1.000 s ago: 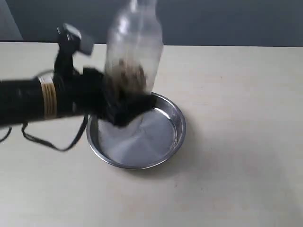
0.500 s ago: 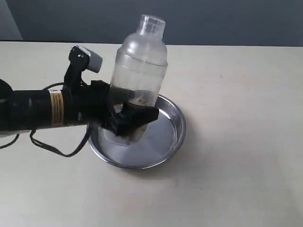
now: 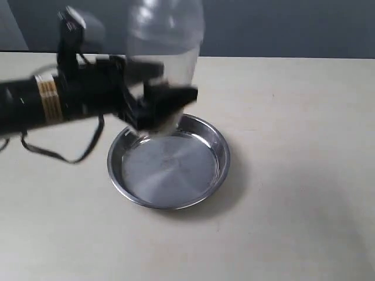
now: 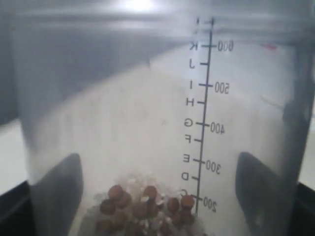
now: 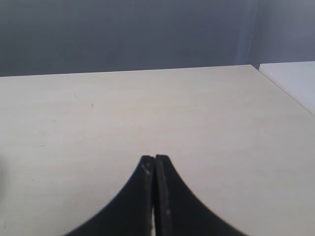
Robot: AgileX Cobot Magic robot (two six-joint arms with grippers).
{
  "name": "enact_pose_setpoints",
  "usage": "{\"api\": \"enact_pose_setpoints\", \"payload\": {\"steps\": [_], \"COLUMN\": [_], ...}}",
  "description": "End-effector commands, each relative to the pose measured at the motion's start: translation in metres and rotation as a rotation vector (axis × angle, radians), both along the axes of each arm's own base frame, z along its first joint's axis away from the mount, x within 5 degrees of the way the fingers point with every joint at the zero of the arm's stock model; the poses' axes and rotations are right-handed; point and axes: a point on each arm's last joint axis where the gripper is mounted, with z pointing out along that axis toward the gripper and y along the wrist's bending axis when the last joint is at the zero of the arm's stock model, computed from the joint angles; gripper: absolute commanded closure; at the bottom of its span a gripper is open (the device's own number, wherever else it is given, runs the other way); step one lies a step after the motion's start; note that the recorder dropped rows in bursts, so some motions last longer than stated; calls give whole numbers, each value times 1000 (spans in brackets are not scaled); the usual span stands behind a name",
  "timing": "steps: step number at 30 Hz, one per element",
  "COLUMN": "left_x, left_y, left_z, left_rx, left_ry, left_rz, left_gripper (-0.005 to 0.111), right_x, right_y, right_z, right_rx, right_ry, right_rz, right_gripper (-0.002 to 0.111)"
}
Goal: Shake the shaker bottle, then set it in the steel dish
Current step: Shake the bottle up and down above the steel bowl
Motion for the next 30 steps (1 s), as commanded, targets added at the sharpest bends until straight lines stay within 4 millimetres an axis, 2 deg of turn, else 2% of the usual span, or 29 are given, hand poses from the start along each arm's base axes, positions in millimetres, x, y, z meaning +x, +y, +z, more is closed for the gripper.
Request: {"api": "enact_pose_setpoints", "payload": {"steps": [1, 3, 4, 6, 8, 10, 11, 12, 14, 16, 17, 20, 22, 24, 26, 28, 30], "left_x": [-2, -2, -3, -6, -10, -14, -14, -13, -9, -15, -21, -32, -16, 10, 23, 11, -11], "left_y": [-3, -4, -2, 3, 10, 11, 10, 9, 8, 8, 8, 3, 6, 9, 9, 0, -11], "left_z": [6, -36, -45, -30, 14, 45, 46, 37, -2, -34, -39, -25, -16, -14, -8, -8, -12], "left_rx": [118, 101, 58, -60, -150, -43, 26, 92, 147, 94, 44, -80, -15, 25, 29, 5, 11], "left_ry": [92, 241, 261, 182, -6, -100, -76, -11, 177, 325, 360, 289, 173, 160, 195, 304, 353], "left_rz": [99, 95, 65, -4, -46, -15, 15, 55, 110, 99, 81, -14, 104, 208, 166, 8, -143], "left_gripper": [107, 107, 107, 107, 107, 107, 107, 107, 107, 107, 107, 107, 107, 107, 107, 107, 107], "right_x": [0, 0, 0, 0, 0, 0, 0, 0, 0, 0, 0, 0, 0, 0, 0, 0, 0], "right_y": [0, 0, 0, 0, 0, 0, 0, 0, 0, 0, 0, 0, 0, 0, 0, 0, 0], "right_z": [1, 1, 1, 1, 1, 1, 1, 1, 1, 1, 1, 1, 1, 1, 1, 1, 1], "right_rx": [-3, -3, -3, -3, -3, -3, -3, -3, -3, -3, -3, -3, -3, -3, -3, -3, -3], "right_ry": [-16, -16, -16, -16, -16, -16, -16, -16, -16, -16, -16, -16, -16, -16, -16, -16, -16], "right_rz": [-5, -5, -5, -5, -5, -5, -5, -5, -5, -5, -5, -5, -5, -5, -5, -5, -5], "right_gripper": [109, 109, 109, 109, 109, 109, 109, 109, 109, 109, 109, 109, 109, 109, 109, 109, 109]}}
